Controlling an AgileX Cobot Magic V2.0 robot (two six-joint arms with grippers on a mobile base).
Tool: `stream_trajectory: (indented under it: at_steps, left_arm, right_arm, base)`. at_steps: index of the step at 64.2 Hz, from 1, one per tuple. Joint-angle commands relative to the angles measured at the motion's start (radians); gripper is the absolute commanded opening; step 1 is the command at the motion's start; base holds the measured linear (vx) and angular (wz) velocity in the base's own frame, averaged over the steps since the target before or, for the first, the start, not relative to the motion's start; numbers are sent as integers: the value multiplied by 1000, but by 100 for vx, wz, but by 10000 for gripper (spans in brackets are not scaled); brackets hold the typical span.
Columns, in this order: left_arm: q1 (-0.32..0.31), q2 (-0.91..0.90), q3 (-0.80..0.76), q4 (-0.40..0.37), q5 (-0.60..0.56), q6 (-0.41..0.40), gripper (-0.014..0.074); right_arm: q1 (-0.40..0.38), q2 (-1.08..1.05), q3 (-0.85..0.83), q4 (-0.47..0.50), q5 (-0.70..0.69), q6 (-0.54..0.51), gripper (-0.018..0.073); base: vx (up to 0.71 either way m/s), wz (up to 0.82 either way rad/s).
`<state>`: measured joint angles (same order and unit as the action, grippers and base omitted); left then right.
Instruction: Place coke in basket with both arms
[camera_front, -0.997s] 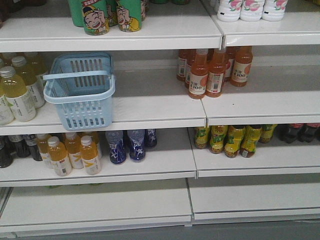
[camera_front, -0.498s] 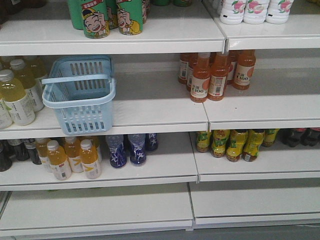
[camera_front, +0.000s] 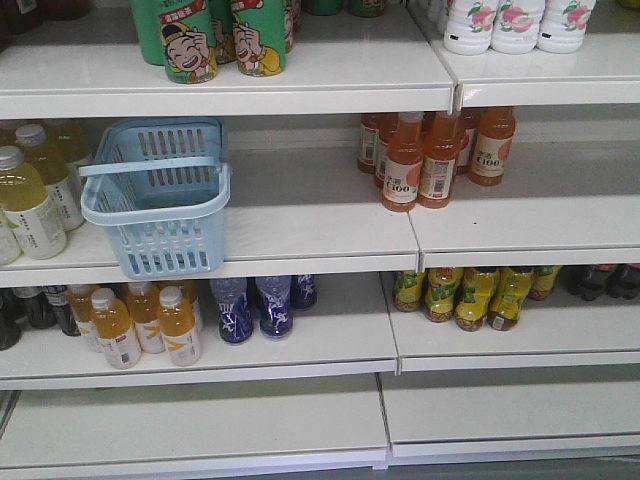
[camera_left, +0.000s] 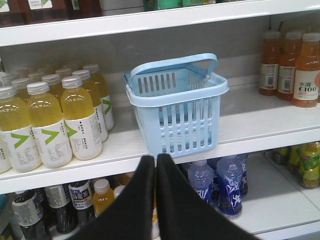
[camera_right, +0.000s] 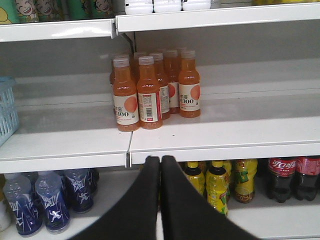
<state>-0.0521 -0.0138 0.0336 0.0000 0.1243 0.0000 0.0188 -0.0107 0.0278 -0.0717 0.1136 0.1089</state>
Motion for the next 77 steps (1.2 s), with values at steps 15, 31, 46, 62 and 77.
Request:
stream_trajectory:
  at_steps: [15,31,46,62,77]
  left_arm:
    - [-6,-13,-31,-14,-77,0,-6]
    - [-6,-13,-31,-14,-77,0,-6]
    - [-6,-13,-31,-14,-77,0,-6]
    - [-6,-13,-31,-14,-77,0,-6]
    - [-6,-13,-31,-32,-78,-16,-6]
  right_arm:
    - [-5,-13,8,-5,-72,-6,-10]
    - [-5,-13,8,-5,-72,-6,-10]
    - [-5,-13,8,-5,-72,-6,-10]
    - [-5,-13,8,-5,-72,-6,-10]
    - [-5,-13,8,-5,-72,-6,-10]
  base:
    - [1,1]
    - [0,0]
    - [0,0]
    - [0,0]
    - [0,0]
